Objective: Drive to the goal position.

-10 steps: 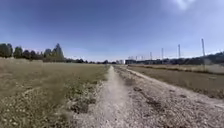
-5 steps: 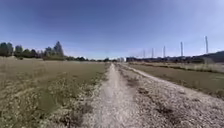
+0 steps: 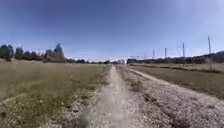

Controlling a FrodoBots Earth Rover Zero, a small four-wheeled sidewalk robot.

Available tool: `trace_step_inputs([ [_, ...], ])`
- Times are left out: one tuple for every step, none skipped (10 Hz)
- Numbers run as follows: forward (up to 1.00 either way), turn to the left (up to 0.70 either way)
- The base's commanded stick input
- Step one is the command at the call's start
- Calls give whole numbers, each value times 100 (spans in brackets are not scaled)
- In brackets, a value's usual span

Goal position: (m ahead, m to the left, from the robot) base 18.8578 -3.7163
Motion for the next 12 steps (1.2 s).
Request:
trace_step_inputs([
  [70,0],
  [70,0],
  [70,-12],
  [70,-34],
  [70,-19],
  [70,0],
  [70,-2],
  [70,-25],
  [70,-35],
  [70,-10],
  [70,0],
  [70,0],
])
